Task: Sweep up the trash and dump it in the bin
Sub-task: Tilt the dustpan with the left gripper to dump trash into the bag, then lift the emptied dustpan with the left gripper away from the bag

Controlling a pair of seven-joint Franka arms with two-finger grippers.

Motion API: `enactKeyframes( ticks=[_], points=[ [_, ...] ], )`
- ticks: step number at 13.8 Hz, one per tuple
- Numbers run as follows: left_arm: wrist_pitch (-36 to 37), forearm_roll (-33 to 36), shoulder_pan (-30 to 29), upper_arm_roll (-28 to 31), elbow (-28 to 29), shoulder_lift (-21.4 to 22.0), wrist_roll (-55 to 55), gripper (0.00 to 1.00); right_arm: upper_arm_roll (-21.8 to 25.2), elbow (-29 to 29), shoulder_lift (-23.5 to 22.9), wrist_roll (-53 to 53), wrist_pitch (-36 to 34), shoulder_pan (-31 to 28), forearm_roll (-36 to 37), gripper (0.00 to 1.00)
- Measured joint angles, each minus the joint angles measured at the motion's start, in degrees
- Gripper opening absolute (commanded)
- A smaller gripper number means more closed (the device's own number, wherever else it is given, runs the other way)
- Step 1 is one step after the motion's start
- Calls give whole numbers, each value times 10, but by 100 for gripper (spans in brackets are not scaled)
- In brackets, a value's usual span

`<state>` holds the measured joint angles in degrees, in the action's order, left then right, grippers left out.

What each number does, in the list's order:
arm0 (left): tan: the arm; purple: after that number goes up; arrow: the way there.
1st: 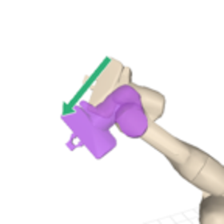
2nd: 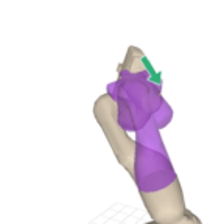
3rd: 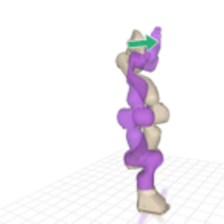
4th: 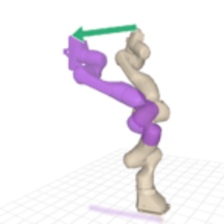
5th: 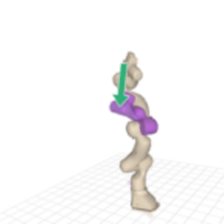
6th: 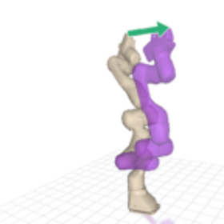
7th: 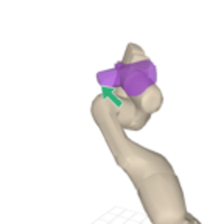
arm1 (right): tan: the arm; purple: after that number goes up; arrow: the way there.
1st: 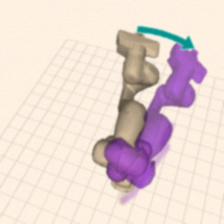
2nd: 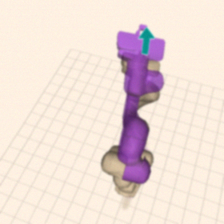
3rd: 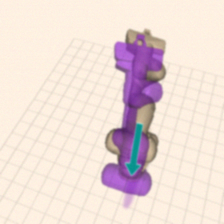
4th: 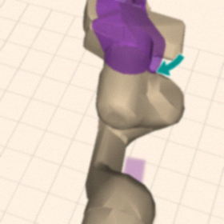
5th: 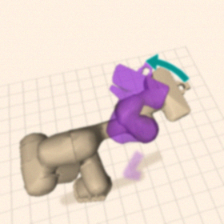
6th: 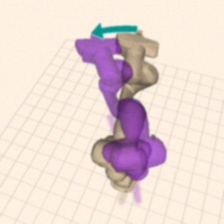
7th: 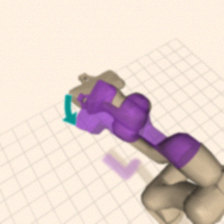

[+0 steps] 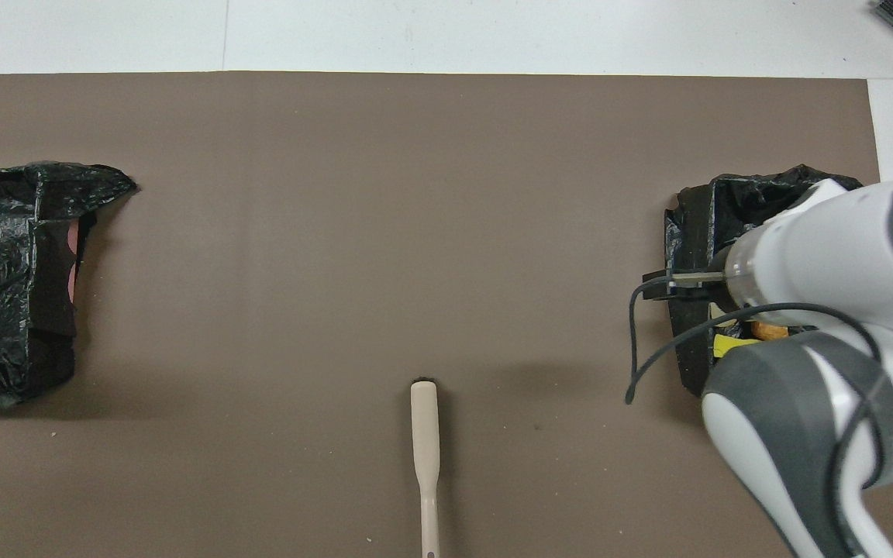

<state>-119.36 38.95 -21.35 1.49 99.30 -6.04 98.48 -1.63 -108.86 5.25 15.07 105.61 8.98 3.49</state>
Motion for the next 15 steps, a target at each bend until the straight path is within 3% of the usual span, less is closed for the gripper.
enactKeyframes(
  ticks=[3,8,10,13,15],
  points=[
    [7,102,14,-7,-7,-2,-83,0,8,60,4,-3,-51,-29,0,100],
    [24,151,26,-8,-37,0,-107,0,66,174,7,-4,-166,-34,0,100],
    [32,154,26,-8,-44,1,-107,0,88,184,16,-17,-187,-34,-2,100],
    [50,152,35,-12,-46,6,-107,0,91,173,21,-117,-207,-33,-15,100],
    [83,115,55,-15,-47,7,-110,0,87,164,22,-153,-221,-30,-19,100]
  ],
)
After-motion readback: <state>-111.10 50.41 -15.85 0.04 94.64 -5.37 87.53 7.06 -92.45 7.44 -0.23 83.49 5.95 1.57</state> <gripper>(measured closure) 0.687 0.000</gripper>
